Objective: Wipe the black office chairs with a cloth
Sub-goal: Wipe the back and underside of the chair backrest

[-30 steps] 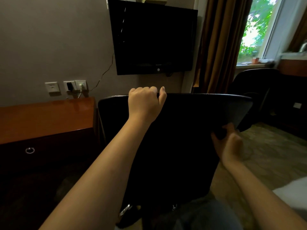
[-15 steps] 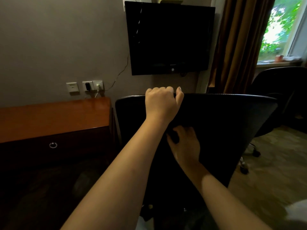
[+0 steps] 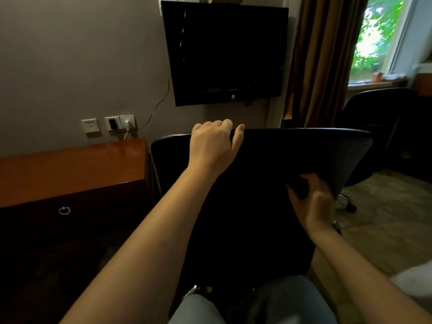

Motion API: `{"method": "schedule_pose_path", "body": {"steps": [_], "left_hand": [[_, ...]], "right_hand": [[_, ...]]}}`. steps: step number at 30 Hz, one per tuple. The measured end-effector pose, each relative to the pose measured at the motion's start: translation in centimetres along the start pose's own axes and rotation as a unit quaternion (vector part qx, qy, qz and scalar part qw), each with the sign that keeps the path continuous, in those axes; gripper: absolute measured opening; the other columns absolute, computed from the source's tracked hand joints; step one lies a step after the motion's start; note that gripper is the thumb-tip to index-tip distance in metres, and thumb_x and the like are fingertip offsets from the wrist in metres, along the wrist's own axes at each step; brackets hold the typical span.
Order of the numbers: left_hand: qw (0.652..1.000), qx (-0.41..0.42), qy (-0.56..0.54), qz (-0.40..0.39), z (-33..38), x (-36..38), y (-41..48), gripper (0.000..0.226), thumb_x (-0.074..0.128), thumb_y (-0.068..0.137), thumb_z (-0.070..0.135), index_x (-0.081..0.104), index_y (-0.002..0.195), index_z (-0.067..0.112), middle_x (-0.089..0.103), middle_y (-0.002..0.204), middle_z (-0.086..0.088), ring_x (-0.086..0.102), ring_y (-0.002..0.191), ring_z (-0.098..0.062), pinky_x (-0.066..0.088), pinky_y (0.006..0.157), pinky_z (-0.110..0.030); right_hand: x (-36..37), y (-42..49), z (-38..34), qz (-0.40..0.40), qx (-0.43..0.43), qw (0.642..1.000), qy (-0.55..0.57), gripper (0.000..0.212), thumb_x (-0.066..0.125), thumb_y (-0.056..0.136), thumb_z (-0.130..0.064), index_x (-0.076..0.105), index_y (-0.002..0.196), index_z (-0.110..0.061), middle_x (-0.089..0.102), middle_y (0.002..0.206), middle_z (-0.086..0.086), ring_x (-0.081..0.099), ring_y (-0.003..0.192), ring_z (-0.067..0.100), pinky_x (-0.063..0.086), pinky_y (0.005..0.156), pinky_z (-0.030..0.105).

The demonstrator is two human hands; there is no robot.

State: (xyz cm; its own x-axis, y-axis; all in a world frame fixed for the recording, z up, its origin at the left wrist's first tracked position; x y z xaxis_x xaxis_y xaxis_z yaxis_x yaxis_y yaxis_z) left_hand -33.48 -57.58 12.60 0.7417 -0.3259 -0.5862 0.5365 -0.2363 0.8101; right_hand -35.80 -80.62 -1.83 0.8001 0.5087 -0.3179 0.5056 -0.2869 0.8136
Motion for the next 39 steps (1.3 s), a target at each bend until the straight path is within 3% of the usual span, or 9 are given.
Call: {"method": "schedule_pose_path", "body": {"steps": [4, 9, 12, 15, 19, 26, 29, 32, 39], "left_hand": [[1.0, -0.019, 0.0, -0.022, 0.1, 0.1, 0.1, 0.033, 0.029, 0.102, 0.046, 0.04, 0.082, 0.022, 0.047, 0.075, 0.005, 0.055, 0.079, -0.021, 0.028, 0.076, -0.032], [0.998, -0.036, 0.0, -0.041, -0.3, 0.0, -0.1, 0.035, 0.028, 0.101, 0.049, 0.041, 0.084, 0.021, 0.058, 0.082, 0.001, 0.057, 0.085, -0.023, 0.032, 0.081, -0.034], [0.998, -0.037, 0.006, -0.053, -0.6, 0.0, -0.2, 0.041, 0.028, 0.098, 0.056, 0.043, 0.086, 0.02, 0.052, 0.081, 0.004, 0.056, 0.087, -0.02, 0.033, 0.084, -0.033], [0.998, -0.03, 0.012, -0.061, -0.8, 0.0, -0.4, 0.048, 0.03, 0.095, 0.062, 0.048, 0.09, 0.018, 0.052, 0.083, 0.005, 0.055, 0.087, -0.018, 0.033, 0.084, -0.032], [0.998, -0.025, 0.018, -0.058, -1.1, -0.1, -0.5, 0.05, 0.031, 0.094, 0.064, 0.049, 0.091, 0.017, 0.049, 0.081, 0.006, 0.056, 0.087, -0.018, 0.033, 0.084, -0.031], [0.998, 0.019, 0.034, -0.056, -0.3, 0.3, 0.6, 0.046, 0.033, 0.095, 0.061, 0.045, 0.086, 0.018, 0.053, 0.081, 0.003, 0.054, 0.08, -0.017, 0.034, 0.076, -0.03], [0.992, 0.078, -0.026, -0.095, -0.9, -0.1, 1.2, 0.044, 0.041, 0.095, 0.056, 0.059, 0.095, 0.015, 0.058, 0.084, 0.004, 0.057, 0.075, -0.016, 0.037, 0.061, -0.026], [0.992, 0.068, -0.058, -0.089, -3.5, -0.9, 1.1, 0.045, 0.043, 0.093, 0.059, 0.065, 0.102, 0.02, 0.062, 0.09, 0.006, 0.056, 0.074, -0.011, 0.046, 0.058, -0.024], [1.0, 0.006, -0.006, -0.022, -7.4, -1.0, -1.7, 0.06, 0.031, 0.089, 0.066, 0.061, 0.1, 0.015, 0.063, 0.09, -0.001, 0.057, 0.084, -0.019, 0.04, 0.075, -0.032]], "right_hand": [[-1.7, 0.8, 2.3, 0.057, 0.09, 0.994, 0.019, 0.033, 0.074, 0.083, -0.018, 0.059, 0.104, 0.002, 0.062, 0.091, 0.025, 0.06, 0.087, 0.043, 0.047, 0.073, 0.045], [2.2, -0.5, -1.6, 0.012, 0.093, 0.993, 0.077, 0.032, 0.072, 0.081, -0.027, 0.063, 0.1, -0.003, 0.065, 0.091, 0.018, 0.062, 0.087, 0.036, 0.037, 0.069, 0.025], [6.0, -2.3, -6.4, -0.037, 0.002, 0.999, 0.016, 0.033, 0.087, 0.067, -0.017, 0.066, 0.092, -0.01, 0.067, 0.087, 0.011, 0.067, 0.081, 0.033, 0.049, 0.064, 0.029], [9.7, -3.8, -10.6, -0.115, -0.095, 0.987, -0.052, 0.039, 0.094, 0.051, -0.028, 0.067, 0.079, -0.021, 0.065, 0.073, 0.001, 0.066, 0.067, 0.023, 0.049, 0.05, 0.024], [10.7, -4.7, -11.5, -0.167, -0.179, 0.965, -0.091, 0.04, 0.092, 0.05, -0.037, 0.068, 0.081, -0.03, 0.067, 0.076, -0.008, 0.066, 0.073, 0.016, 0.048, 0.055, 0.019], [2.3, 1.0, -7.3, -0.047, -0.129, 0.99, -0.03, 0.023, 0.062, 0.083, -0.027, 0.067, 0.1, -0.012, 0.066, 0.087, 0.01, 0.061, 0.081, 0.031, 0.051, 0.068, 0.034], [-2.5, 3.8, -5.9, 0.047, -0.085, 0.995, 0.015, 0.031, 0.072, 0.074, -0.001, 0.066, 0.104, -0.005, 0.064, 0.098, 0.013, 0.054, 0.091, 0.029, 0.04, 0.083, 0.027], [-4.7, 5.0, -6.0, 0.107, -0.071, 0.991, 0.046, 0.029, 0.073, 0.079, 0.0, 0.064, 0.106, -0.003, 0.063, 0.106, 0.014, 0.054, 0.099, 0.028, 0.037, 0.09, 0.022], [4.7, 0.0, -8.4, -0.017, -0.196, 0.98, -0.004, 0.02, 0.069, 0.075, -0.004, 0.067, 0.093, -0.011, 0.061, 0.095, 0.013, 0.049, 0.09, 0.023, 0.04, 0.079, 0.027]]}}
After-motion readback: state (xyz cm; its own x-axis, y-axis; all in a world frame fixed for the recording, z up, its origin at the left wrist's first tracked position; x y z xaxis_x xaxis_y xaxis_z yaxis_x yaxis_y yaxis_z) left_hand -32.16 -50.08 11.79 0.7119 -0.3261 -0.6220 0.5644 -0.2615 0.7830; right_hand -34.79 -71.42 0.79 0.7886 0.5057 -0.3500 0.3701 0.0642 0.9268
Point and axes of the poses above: each hand's wrist, its own y-axis towards the middle knuckle, its own x-axis out of the palm, z = x × y, the point moved 7 cm from there along y, towards the middle knuckle
